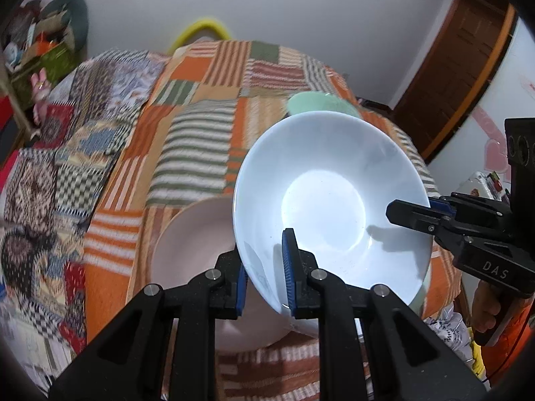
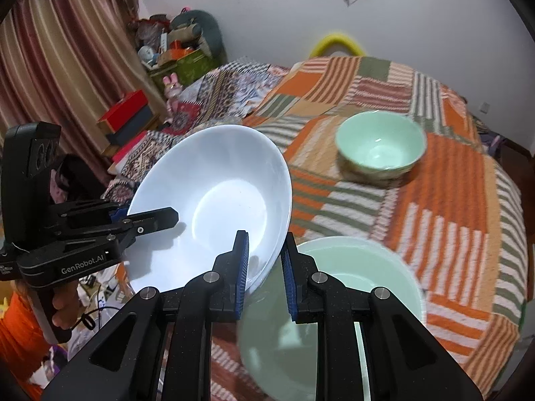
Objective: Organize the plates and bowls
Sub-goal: 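Lift the white spotted bowl with both grippers toward the pink bowl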
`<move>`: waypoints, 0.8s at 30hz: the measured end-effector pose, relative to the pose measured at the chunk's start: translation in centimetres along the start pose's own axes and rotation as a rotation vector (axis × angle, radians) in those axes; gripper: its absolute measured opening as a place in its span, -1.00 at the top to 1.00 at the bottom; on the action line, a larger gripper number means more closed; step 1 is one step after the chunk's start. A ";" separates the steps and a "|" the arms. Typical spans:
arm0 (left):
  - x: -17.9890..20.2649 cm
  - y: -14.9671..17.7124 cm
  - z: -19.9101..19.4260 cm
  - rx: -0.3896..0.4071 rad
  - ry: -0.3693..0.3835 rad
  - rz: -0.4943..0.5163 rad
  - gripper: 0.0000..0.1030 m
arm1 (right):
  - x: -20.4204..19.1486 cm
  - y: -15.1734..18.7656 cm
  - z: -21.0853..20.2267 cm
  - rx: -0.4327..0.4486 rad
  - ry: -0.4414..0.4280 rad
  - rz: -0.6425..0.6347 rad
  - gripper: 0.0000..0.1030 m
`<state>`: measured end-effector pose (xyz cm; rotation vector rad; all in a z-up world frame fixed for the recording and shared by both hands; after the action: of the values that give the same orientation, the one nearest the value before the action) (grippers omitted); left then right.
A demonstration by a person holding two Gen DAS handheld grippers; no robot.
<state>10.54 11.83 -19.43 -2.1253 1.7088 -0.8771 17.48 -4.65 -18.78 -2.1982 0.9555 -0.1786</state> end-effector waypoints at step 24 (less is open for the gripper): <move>-7.5 5.4 3.6 -0.120 -0.091 -0.119 0.65 | -4.6 1.8 7.3 -0.171 -0.082 -0.041 0.66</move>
<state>7.60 17.05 -27.34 -2.3284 1.6424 -0.7130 15.96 1.73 -24.65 -2.3633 0.9096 -0.0264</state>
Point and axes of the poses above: each gripper's, at about its wrist camera, not at the fingertips, and z roughly the way its jaws point, x to its right, y to its underside, the point moved 5 cm from there along z, roughly the way its jaws point, and after that the axes turned 5 degrees about -z, right-handed, at the moved point
